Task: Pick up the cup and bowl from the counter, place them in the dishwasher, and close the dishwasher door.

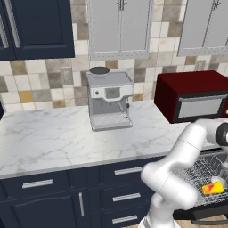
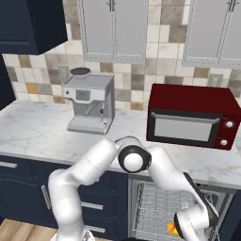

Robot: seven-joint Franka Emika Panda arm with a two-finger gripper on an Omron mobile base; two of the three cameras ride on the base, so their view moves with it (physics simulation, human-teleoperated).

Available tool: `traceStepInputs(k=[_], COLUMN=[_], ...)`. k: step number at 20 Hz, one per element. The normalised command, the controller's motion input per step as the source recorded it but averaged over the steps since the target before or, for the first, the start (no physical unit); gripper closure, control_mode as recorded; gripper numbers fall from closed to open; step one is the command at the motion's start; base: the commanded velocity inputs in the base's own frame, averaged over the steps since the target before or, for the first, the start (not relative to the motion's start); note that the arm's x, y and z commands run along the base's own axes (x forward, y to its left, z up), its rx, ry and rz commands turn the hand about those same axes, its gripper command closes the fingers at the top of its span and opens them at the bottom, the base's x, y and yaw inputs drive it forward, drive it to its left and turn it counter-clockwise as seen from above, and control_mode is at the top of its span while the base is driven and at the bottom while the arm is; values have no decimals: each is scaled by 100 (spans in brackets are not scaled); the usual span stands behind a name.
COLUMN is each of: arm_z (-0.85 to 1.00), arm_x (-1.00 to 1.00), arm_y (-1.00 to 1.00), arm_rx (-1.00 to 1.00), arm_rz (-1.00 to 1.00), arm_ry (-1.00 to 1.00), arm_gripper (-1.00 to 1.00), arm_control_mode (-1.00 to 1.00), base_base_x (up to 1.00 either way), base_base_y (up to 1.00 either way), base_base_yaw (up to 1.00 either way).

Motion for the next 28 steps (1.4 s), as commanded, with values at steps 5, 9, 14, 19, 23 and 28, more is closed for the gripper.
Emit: traceStepInputs(k=[5, 9, 14, 19, 23, 28], arm_z=[16, 15, 17, 25, 36, 38], arm_x=[0, 0, -6, -40, -61, -41], arm_y=[23, 19, 17, 11, 0, 2], arm_rx=[0, 0, 0, 0, 0, 0], arm_rz=[0, 0, 0, 0, 0, 0], arm_ry=[0, 0, 0, 0, 0, -1], arm_gripper=[-100, -100, -100, -100, -100, -100], arm_control_mode=[-100, -100, -100, -100, -100, -100], base_base_x=[0, 0, 0, 0, 0, 0], base_base_y=[0, 0, 0, 0, 0, 0], base_base_yaw=[0, 0, 0, 0, 0, 0])
